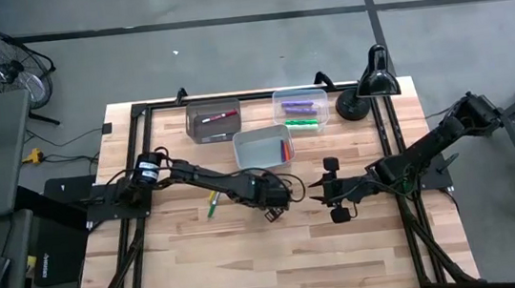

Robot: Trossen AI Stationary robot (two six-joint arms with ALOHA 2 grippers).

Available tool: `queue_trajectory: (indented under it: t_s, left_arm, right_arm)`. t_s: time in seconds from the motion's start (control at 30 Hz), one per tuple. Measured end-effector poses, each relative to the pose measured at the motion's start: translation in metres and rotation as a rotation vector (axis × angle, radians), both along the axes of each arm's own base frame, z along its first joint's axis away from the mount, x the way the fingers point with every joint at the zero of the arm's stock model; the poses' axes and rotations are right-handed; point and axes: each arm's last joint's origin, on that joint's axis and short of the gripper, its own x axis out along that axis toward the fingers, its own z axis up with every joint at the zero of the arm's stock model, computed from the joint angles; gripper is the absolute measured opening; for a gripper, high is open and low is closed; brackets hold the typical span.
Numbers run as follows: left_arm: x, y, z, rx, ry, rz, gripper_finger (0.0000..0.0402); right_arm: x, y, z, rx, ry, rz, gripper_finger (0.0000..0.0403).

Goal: Pick & Place Markers
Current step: Put the pink pen into the gray bin

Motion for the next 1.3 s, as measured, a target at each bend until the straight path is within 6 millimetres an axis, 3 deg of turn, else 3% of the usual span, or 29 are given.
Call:
queue_trajectory:
  t_s: [0.23,0.63,0.8,1.13,1.3]
  left_arm:
    - [-0.002,0.001,0.006,0.0,-0.006,0.002,0.0072]
    - [0.016,-0.001,0.057,0.027,-0.091,-0.014,0.0072]
    - [0.019,-0.001,0.065,0.055,-0.108,-0.054,0.0076]
    - [0.02,-0.001,0.064,-0.038,-0.104,-0.051,0.0186]
    - [0.018,0.011,0.063,-0.068,-0.074,0.015,0.0201]
  right_arm:
    - [0.0,0.0,0.0,0.0,0.0,0.0,0.0139]
    - [0.0,0.0,0.0,0.018,0.007,0.006,0.0139]
    - [0.0,0.0,0.0,0.025,0.006,0.001,0.0139]
    - [0.0,0.0,0.0,0.026,0.005,0.0,0.0139]
    - [0.0,0.0,0.0,0.03,0.006,0.0,0.0139]
